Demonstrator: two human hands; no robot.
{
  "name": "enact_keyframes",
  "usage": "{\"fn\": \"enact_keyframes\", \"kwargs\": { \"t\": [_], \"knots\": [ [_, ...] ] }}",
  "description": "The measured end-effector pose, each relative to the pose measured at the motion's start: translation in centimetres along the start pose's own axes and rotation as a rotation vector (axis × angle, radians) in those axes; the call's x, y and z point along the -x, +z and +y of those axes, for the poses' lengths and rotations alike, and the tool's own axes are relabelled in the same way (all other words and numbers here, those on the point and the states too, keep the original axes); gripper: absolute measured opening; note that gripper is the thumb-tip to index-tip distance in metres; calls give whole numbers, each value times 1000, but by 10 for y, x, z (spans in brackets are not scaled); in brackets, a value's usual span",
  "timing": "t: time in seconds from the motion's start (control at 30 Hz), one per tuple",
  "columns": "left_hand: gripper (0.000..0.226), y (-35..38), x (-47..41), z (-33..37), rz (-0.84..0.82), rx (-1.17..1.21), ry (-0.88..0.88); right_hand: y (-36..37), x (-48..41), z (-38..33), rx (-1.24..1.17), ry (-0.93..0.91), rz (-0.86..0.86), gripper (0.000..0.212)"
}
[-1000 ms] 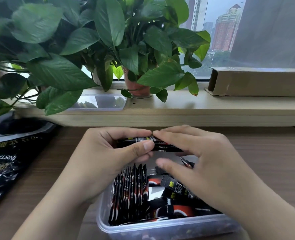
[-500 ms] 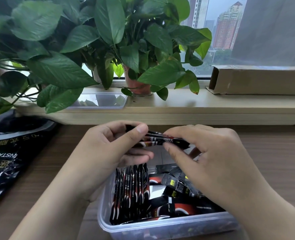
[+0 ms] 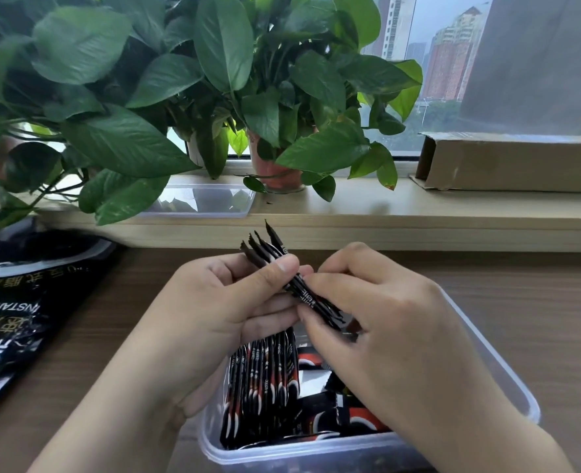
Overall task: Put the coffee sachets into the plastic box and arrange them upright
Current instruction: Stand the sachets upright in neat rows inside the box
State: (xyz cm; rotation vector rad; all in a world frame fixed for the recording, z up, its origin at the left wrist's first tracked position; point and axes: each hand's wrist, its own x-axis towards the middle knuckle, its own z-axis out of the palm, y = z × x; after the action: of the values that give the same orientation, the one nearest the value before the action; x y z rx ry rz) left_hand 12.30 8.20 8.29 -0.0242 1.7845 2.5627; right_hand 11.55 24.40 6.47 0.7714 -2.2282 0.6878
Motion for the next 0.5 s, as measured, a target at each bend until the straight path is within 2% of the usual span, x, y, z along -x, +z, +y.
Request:
{"fn": "enact_keyframes", "kwargs": {
  "t": [0.13, 0.3, 0.5],
  "knots": [
    [35, -2, 0, 1, 19, -15, 0, -1, -1, 3, -17, -55, -19, 15],
    [30, -5, 0, 4, -10, -25, 13, -7, 0, 1, -228, 10, -67, 30],
    [22, -3, 1, -1, -14, -89, 54, -2, -1, 0, -205, 54, -16, 25]
  ]
}}
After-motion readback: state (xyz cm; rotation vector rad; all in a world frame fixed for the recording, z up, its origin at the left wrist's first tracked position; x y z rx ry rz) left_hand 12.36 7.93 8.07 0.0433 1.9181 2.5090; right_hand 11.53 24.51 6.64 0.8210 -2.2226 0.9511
